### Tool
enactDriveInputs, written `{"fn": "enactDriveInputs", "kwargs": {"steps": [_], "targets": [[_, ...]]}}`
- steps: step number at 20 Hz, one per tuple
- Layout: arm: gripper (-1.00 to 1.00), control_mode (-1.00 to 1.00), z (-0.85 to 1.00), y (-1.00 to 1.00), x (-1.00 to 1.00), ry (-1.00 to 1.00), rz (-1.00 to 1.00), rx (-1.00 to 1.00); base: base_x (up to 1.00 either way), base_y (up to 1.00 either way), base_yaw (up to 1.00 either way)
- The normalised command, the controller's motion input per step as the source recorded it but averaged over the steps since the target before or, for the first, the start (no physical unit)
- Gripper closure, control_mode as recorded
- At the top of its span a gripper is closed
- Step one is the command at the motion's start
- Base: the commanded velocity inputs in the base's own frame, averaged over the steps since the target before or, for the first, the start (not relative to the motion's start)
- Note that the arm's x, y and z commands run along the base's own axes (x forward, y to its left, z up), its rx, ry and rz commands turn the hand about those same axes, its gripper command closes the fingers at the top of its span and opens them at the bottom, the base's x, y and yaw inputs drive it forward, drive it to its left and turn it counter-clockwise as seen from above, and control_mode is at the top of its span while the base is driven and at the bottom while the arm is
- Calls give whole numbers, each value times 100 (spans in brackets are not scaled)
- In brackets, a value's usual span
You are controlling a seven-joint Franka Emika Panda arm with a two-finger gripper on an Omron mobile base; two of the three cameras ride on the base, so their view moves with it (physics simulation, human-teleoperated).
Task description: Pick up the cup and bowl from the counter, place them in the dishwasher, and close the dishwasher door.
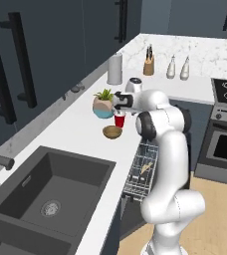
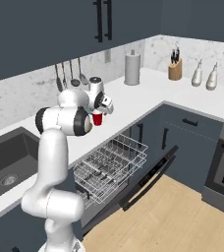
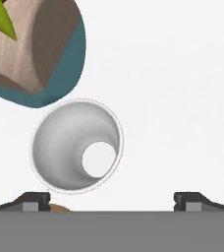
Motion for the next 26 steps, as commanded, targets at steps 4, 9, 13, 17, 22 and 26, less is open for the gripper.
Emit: {"fn": "enactDriveInputs", "kwargs": {"steps": [4,9,13,17,22,26], "targets": [[-100,-100,-23,0,25,0,-9,0,0,0,0],[-100,-100,-26,0,21,0,-6,0,0,0,0],[-100,-100,-23,0,14,0,-4,1,0,0,0],[-100,-100,-25,0,17,0,-3,3,0,0,0],[100,-100,-15,0,0,0,-2,3,0,0,0],[100,-100,-4,-3,0,0,-2,4,0,0,0]]}}
